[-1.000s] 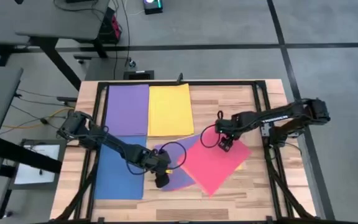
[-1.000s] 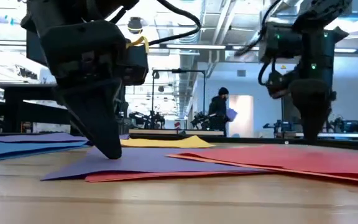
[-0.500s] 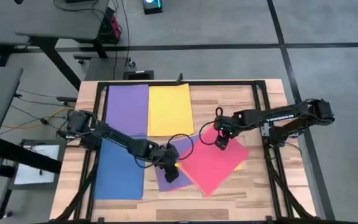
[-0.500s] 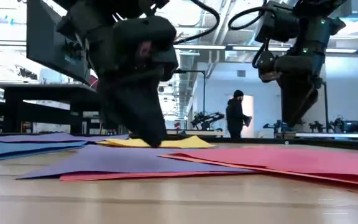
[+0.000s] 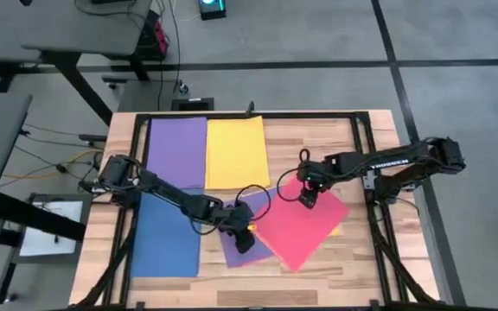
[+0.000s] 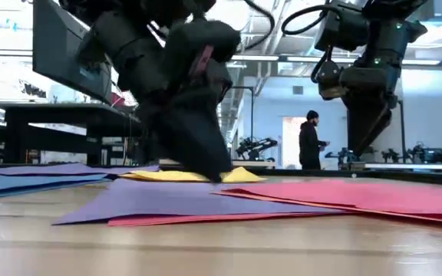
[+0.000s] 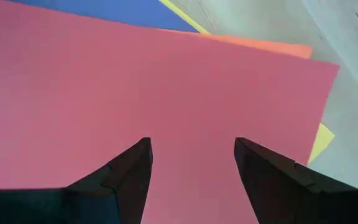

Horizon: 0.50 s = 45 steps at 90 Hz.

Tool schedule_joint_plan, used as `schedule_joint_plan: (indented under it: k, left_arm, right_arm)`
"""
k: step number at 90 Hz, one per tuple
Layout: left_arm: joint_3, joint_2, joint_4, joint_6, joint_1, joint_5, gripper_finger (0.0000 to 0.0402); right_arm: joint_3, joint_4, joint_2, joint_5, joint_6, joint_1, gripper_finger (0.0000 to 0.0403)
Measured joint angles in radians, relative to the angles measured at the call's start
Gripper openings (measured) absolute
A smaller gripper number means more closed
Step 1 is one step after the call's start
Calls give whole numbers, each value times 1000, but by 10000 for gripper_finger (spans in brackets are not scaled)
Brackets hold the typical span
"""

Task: Organize paper
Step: Move the red paper to the top right of the table

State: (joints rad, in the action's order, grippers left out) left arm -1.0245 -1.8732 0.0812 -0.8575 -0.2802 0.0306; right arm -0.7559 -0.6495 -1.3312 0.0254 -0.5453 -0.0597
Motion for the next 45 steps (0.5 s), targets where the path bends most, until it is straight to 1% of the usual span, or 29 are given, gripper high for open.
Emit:
schedule_joint_plan:
  k: [28,32,45]
  left_arm:
    - [1,-18,3,20,1,12,90]
    - [0,-34,29,21,4,25,90]
    - [-3,-72,68,15,14,23,90]
  right_arm:
    - [0,3,0,1,8,-3,218]
    - [0,3,0,1,8,-3,218]
    - [0,3,0,2,4,-3,218]
